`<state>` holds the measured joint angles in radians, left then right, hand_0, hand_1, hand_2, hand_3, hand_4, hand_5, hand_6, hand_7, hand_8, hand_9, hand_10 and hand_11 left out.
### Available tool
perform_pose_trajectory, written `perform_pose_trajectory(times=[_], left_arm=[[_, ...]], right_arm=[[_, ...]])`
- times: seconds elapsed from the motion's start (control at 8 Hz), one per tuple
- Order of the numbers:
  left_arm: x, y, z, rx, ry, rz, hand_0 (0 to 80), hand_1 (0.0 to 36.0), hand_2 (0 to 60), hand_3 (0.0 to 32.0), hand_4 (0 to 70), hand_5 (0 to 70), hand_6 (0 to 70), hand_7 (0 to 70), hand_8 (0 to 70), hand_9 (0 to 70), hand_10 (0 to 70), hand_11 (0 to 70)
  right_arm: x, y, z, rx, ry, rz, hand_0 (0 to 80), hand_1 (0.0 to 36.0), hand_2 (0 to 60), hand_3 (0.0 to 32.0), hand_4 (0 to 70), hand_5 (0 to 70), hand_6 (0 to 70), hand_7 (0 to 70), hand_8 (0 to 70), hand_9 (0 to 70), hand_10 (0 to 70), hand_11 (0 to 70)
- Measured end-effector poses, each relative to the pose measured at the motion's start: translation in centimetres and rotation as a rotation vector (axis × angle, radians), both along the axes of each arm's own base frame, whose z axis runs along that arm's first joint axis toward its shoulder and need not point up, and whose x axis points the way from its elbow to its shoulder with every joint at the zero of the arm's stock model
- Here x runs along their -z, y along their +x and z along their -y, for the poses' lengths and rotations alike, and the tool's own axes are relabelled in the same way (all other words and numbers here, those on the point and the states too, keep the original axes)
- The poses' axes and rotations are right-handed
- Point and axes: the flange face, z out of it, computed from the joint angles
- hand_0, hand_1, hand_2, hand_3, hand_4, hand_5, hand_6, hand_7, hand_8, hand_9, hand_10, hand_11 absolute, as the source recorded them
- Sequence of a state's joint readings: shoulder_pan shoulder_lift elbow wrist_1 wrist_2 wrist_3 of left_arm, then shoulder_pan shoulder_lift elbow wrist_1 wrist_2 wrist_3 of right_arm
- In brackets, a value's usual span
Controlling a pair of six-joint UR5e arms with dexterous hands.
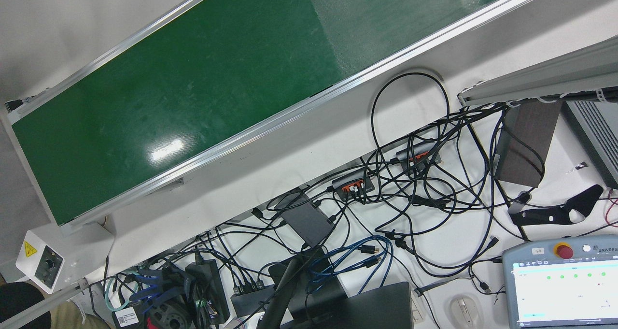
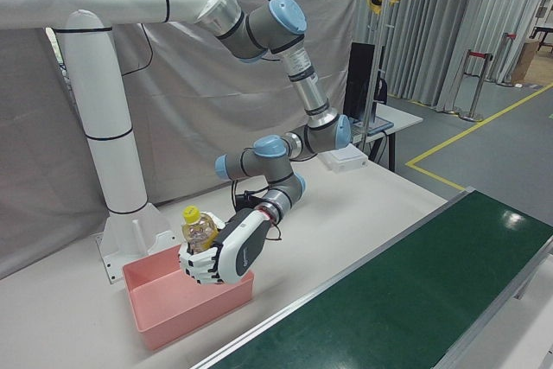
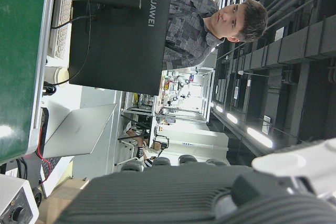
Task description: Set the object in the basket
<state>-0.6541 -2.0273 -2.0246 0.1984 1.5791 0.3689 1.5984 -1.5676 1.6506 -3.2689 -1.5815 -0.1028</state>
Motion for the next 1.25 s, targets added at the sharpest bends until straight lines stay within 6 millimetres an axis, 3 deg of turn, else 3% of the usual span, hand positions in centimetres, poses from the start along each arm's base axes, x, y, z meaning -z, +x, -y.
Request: perform_pose_trajectory(times=[0.25,0.38,0.5,0.62,0.75,0.88,1.0,1.12,1.25], left_arm=[[1.2,1.9,-3.9,-0.029,0.044,0.03,54.6,16.1,37.2,0.0,38.7,70.0,52.1,70.0,65.9,70.0,70.0,70.0],[1.4,2.4,-5.1,-0.042,0.053,0.039,54.6,15.7,36.1,0.0,44.6,70.0,51.3,70.0,65.4,70.0,70.0,70.0],[1.5,3.2,-6.3,-0.065,0.057,0.045,53.3,15.8,40.3,0.0,45.2,70.0,51.1,70.0,65.6,70.0,70.0,70.0],[1.1,4.1,-7.4,-0.085,0.06,0.055,53.3,13.9,29.5,0.0,41.8,70.0,47.8,70.0,61.9,70.0,70.0,70.0],[0.5,4.5,-8.1,-0.097,0.059,0.07,53.9,9.7,4.8,0.0,36.9,70.0,38.6,63.1,52.8,70.0,66.6,70.0],[0.2,4.7,-8.4,-0.101,0.059,0.077,51.5,6.5,0.0,0.0,26.6,67.8,21.0,45.0,34.7,50.4,48.9,69.6],[-0.1,4.3,-8.6,-0.103,0.061,0.08,52.6,3.5,0.0,0.0,16.4,52.6,12.9,35.4,21.5,33.8,39.2,55.9],[-0.8,3.5,-9.1,-0.105,0.063,0.08,52.5,2.2,0.0,0.0,9.9,31.3,4.6,16.1,12.0,17.5,25.3,37.7],[-1.9,1.9,-9.9,-0.106,0.061,0.082,52.9,6.4,0.0,2.6,9.7,11.3,0.0,4.1,3.5,3.3,8.0,12.9]], right_arm=[[0.0,0.0,0.0,0.0,0.0,0.0,0.0,0.0,0.0,0.0,0.0,0.0,0.0,0.0,0.0,0.0,0.0,0.0],[0.0,0.0,0.0,0.0,0.0,0.0,0.0,0.0,0.0,0.0,0.0,0.0,0.0,0.0,0.0,0.0,0.0,0.0],[0.0,0.0,0.0,0.0,0.0,0.0,0.0,0.0,0.0,0.0,0.0,0.0,0.0,0.0,0.0,0.0,0.0,0.0],[0.0,0.0,0.0,0.0,-0.001,0.0,0.0,0.0,0.0,0.0,0.0,0.0,0.0,0.0,0.0,0.0,0.0,0.0],[-0.1,0.0,0.0,0.0,-0.001,0.0,0.0,0.0,0.0,0.0,0.0,0.0,0.0,0.0,0.0,0.0,0.0,0.0],[-0.1,0.0,0.0,0.0,-0.001,0.0,0.0,0.0,0.0,0.0,0.0,0.0,0.0,0.0,0.0,0.0,0.0,0.0],[-0.1,0.0,0.0,0.0,-0.002,0.0,0.0,0.0,0.0,0.0,0.0,0.0,0.0,0.0,0.0,0.0,0.0,0.0],[-0.1,0.0,0.0,0.0,-0.002,0.0,0.0,0.0,0.0,0.0,0.0,0.0,0.0,0.0,0.0,0.0,0.0,0.0],[-0.1,0.0,0.0,0.0,-0.002,0.0,0.0,0.0,0.0,0.0,0.0,0.0,0.0,0.0,0.0,0.0,0.0,0.0]])
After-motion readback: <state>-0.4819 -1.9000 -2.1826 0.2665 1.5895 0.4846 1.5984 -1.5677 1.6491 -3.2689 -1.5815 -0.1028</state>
